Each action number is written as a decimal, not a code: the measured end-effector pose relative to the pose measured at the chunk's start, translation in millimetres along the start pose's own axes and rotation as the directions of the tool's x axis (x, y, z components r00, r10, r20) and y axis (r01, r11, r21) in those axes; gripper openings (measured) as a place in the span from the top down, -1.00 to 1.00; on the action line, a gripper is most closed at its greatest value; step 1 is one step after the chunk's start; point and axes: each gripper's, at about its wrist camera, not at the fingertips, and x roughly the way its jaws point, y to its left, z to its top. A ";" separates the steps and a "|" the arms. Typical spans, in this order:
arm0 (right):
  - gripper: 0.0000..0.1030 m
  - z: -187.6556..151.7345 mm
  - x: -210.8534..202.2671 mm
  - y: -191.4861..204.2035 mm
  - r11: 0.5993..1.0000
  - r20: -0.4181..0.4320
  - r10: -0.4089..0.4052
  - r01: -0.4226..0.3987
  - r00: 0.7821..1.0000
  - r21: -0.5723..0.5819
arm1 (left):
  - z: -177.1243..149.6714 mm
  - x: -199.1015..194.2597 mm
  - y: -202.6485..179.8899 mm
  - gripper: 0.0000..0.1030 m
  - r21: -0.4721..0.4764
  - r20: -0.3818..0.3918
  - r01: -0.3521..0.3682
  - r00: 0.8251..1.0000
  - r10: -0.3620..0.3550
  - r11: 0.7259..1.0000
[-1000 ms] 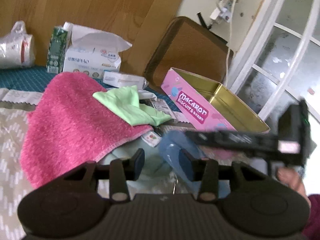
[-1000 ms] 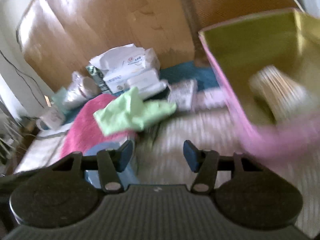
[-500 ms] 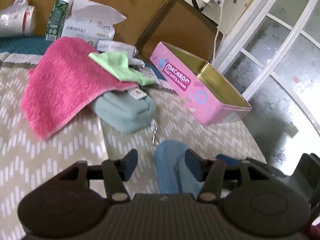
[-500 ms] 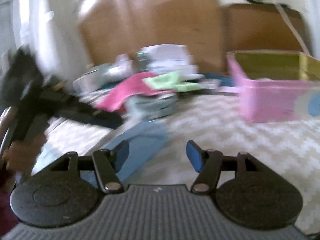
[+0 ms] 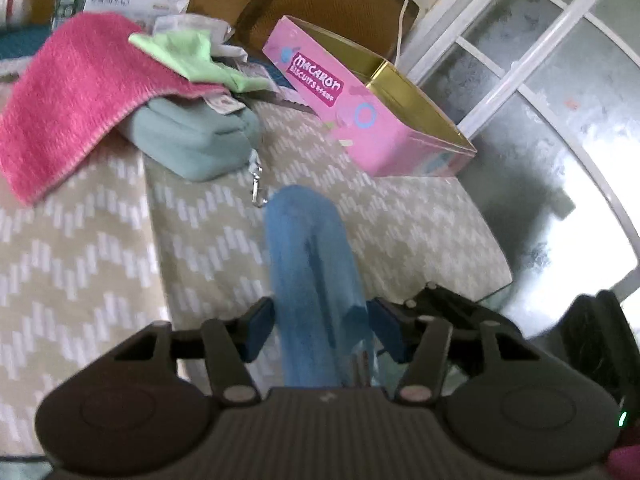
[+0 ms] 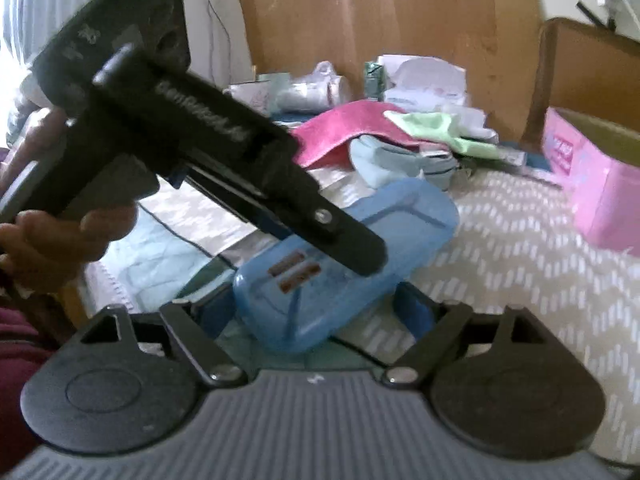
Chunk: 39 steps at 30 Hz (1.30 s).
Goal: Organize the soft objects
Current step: 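Lower the light blue cloth into the pink tin and release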
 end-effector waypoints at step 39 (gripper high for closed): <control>-0.19 63.9 -46.4 -180.9 0.819 0.327 -0.566 0.469 0.757 0.331 | 128.9 41.4 -56.9 -0.03 0.255 0.329 -0.173 0.941 0.083 0.951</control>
